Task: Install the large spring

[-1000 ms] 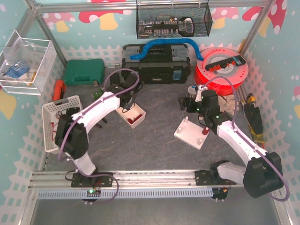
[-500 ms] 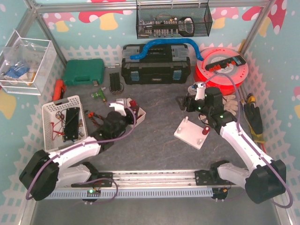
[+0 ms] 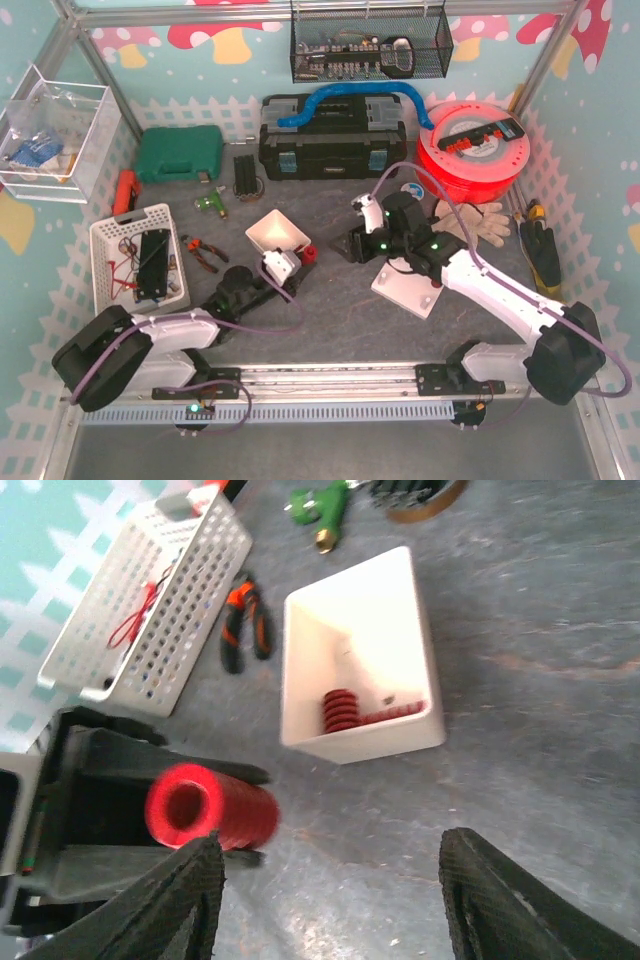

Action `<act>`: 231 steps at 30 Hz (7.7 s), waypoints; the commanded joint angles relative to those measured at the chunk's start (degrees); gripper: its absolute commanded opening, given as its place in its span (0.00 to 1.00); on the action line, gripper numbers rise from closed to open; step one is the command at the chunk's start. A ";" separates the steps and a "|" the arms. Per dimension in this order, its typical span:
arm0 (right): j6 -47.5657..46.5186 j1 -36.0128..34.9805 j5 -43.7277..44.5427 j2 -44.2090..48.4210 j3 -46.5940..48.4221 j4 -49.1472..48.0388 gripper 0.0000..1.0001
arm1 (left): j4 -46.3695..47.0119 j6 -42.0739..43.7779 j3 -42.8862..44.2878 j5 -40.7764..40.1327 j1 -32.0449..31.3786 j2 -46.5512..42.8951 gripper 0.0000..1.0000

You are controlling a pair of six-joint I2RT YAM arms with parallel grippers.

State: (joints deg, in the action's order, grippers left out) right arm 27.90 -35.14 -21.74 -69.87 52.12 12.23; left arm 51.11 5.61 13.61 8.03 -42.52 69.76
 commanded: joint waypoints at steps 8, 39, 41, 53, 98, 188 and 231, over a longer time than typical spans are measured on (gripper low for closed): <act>0.11 -10.76 4.55 -6.98 7.55 3.51 0.60 | 8.94 10.30 -1.05 4.54 -1.28 2.77 0.00; 1.58 -15.39 25.86 -7.43 10.09 8.42 0.00 | 5.68 7.66 0.67 -2.54 -2.04 4.05 0.73; 2.20 -14.56 28.85 -5.19 9.22 8.60 0.00 | 5.37 7.25 0.80 -3.01 -2.04 3.97 0.96; 3.20 0.13 34.28 3.00 1.02 12.21 0.00 | 4.09 6.52 0.67 -5.06 -2.04 2.58 0.99; 1.67 12.77 26.17 -6.00 -4.78 8.88 0.00 | 3.10 7.15 0.28 -6.29 -2.04 0.20 0.99; -5.51 12.72 27.52 10.96 -8.41 9.39 0.97 | -104.11 -82.31 71.11 -13.75 13.62 33.05 0.37; -4.52 12.72 30.59 9.15 -5.88 14.17 0.97 | -109.17 -80.80 81.01 -18.99 11.32 50.21 0.36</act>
State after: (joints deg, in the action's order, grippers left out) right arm 22.79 -22.50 7.86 -62.15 46.24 24.71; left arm -60.40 -78.56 89.78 -6.90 -31.00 117.45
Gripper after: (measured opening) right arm 0.973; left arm 0.365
